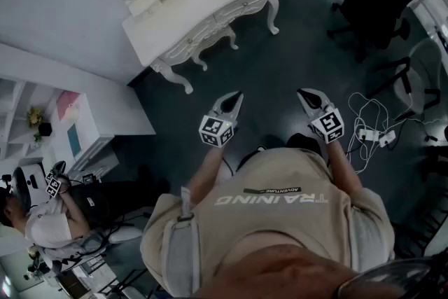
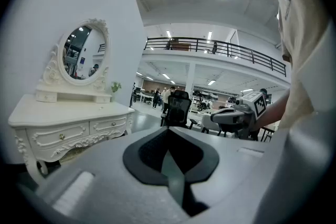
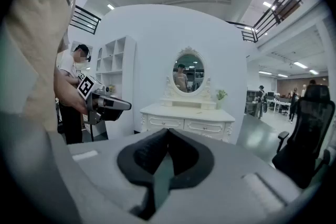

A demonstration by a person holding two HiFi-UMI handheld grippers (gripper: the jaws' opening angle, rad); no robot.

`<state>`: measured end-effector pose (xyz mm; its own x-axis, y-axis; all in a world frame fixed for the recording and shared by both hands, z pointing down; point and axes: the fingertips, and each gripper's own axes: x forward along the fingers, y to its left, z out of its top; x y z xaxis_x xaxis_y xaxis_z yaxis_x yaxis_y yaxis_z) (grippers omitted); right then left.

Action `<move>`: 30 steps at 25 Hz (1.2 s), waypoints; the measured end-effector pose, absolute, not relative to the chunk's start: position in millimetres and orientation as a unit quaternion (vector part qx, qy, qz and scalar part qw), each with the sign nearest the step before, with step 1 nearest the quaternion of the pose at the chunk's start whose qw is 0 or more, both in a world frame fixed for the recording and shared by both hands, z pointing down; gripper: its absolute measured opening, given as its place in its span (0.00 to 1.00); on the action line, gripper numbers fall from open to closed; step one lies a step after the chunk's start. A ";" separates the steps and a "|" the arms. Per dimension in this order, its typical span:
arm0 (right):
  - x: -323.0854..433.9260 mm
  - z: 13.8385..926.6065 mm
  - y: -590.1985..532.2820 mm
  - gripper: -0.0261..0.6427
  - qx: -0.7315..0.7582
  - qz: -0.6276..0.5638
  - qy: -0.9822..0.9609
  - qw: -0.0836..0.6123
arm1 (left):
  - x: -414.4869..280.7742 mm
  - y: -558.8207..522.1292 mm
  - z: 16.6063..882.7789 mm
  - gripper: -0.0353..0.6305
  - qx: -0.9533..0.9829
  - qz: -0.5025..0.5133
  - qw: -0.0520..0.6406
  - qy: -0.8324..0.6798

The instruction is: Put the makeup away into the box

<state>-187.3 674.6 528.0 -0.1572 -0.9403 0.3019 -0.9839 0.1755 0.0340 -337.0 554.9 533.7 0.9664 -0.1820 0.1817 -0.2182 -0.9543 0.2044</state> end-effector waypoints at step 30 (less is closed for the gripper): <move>-2.5 579.6 489.8 0.04 0.569 0.164 -0.805 0.039 | -145.9 423.5 544.4 0.06 0.953 0.090 0.210 -0.198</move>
<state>-2.5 489.8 579.6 -0.3489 -0.9032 0.2498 -0.9290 0.2982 -0.2192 -145.9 423.5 544.4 0.9050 -0.3399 0.2558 -0.4160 -0.8331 0.3646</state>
